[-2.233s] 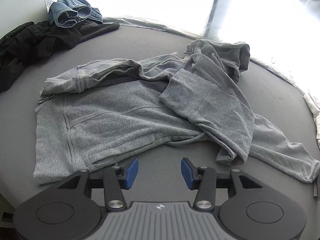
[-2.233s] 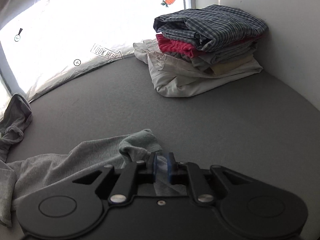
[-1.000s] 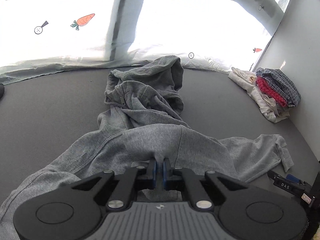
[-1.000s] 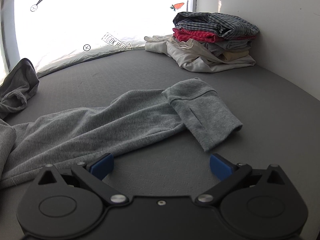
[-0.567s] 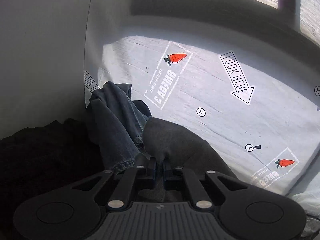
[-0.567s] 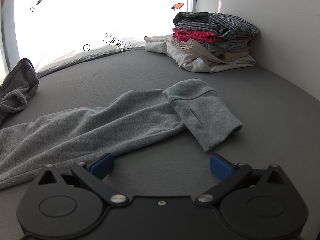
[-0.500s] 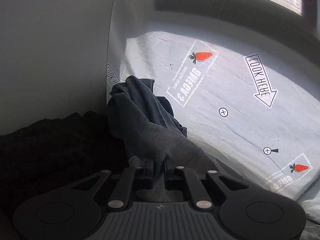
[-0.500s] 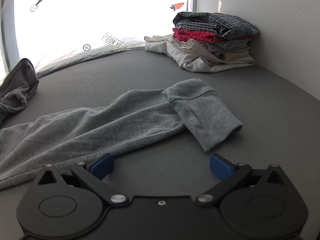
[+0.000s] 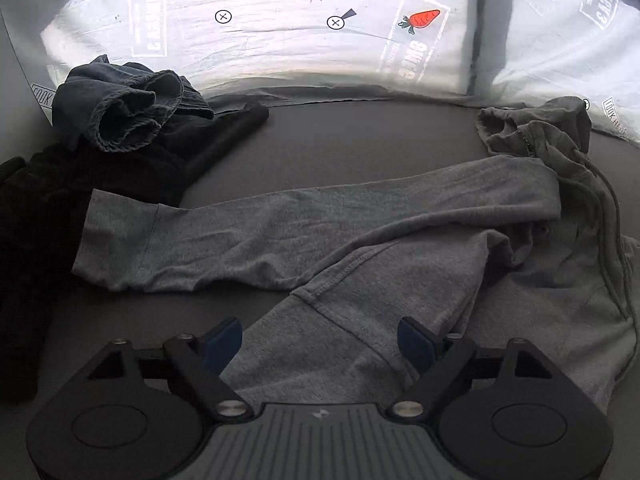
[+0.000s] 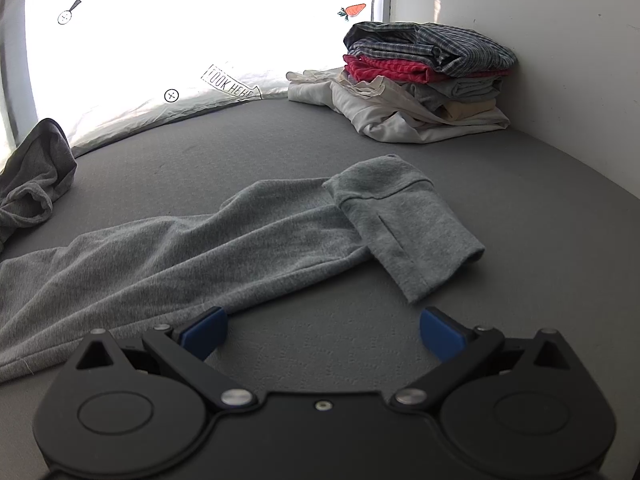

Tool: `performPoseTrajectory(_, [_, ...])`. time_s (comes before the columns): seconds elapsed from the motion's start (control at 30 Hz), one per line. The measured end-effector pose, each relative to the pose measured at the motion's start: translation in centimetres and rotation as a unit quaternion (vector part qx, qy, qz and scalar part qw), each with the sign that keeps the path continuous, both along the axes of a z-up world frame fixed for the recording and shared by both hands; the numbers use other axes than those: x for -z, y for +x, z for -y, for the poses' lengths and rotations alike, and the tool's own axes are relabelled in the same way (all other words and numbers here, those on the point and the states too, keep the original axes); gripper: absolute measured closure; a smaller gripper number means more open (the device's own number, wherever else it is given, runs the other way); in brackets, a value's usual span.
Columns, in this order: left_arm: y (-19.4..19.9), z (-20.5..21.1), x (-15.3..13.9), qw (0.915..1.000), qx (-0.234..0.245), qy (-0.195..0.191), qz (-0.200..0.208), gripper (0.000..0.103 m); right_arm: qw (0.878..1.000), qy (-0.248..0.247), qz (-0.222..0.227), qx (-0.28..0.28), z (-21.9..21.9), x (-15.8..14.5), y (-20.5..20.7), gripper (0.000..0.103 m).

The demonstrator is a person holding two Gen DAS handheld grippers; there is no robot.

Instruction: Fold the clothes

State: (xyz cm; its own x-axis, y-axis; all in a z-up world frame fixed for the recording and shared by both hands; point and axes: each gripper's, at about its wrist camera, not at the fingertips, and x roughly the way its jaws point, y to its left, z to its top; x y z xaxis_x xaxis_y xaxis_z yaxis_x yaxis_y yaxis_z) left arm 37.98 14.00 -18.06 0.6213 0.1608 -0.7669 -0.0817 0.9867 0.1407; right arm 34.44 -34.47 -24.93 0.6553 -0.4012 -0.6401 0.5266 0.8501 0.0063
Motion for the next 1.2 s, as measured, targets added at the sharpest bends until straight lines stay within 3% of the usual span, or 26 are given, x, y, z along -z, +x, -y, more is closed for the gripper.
performPoseTrajectory(0.1, [-1.0, 1.8, 0.5, 0.9995, 0.012, 0.03, 0.001, 0.016, 0.998, 0.039, -0.024, 0.035, 0.5, -0.8, 0.8, 0.0])
performPoseTrajectory(0.27, [-2.5, 1.8, 0.2, 0.9998, -0.015, 0.013, -0.004, 0.016, 0.993, 0.109, 0.018, 0.053, 1.2, -1.6, 1.4, 0.006])
performPoseTrajectory(0.57, [-5.9, 0.9, 0.6, 0.9938, -0.099, -0.044, -0.027, 0.016, 0.993, 0.106, 0.015, 0.048, 2.2, -1.4, 4.7, 0.006])
performPoseTrajectory(0.73, [-7.3, 1.0, 1.3, 0.9856, -0.144, -0.08, -0.041, 0.016, 0.994, 0.11, 0.002, 0.013, 1.3, -1.9, 6.5, 0.032])
performPoseTrajectory(0.77, [-7.6, 1.0, 1.5, 0.9831, -0.155, -0.085, -0.047, 0.016, 0.995, 0.104, -0.006, 0.006, 1.1, -2.0, 6.8, 0.042])
performPoseTrajectory(0.83, [-8.1, 1.1, 2.2, 0.9778, -0.178, -0.091, -0.063, 0.016, 0.997, 0.065, -0.026, -0.019, 0.3, -1.8, 7.3, 0.045])
performPoseTrajectory(0.87, [-8.4, 1.2, 2.5, 0.9752, -0.188, -0.094, -0.071, 0.016, 0.998, 0.039, -0.037, -0.037, -0.1, -1.7, 7.4, 0.053])
performPoseTrajectory(0.9, [-8.8, 1.4, 2.8, 0.9725, -0.198, -0.095, -0.078, 0.016, 0.997, 0.005, -0.047, -0.057, -0.6, -1.6, 7.3, 0.068])
performPoseTrajectory(1.0, [-10.3, 1.8, 3.1, 0.9623, -0.233, -0.113, -0.083, 0.016, 0.985, -0.079, -0.068, -0.136, -1.6, -1.4, 6.7, 0.088])
performPoseTrajectory(1.1, [-12.0, 2.8, 3.0, 0.9559, -0.255, -0.127, -0.071, 0.016, 0.966, -0.143, -0.081, -0.199, -2.2, -1.2, 6.1, 0.092])
performPoseTrajectory(1.17, [-13.1, 4.0, 3.0, 0.9538, -0.267, -0.125, -0.057, 0.021, 0.952, -0.18, -0.087, -0.231, -2.5, -1.0, 5.8, 0.094])
performPoseTrajectory(1.2, [-13.6, 4.6, 3.0, 0.9527, -0.273, -0.124, -0.05, 0.028, 0.944, -0.202, -0.091, -0.246, -2.6, -0.8, 5.7, 0.096])
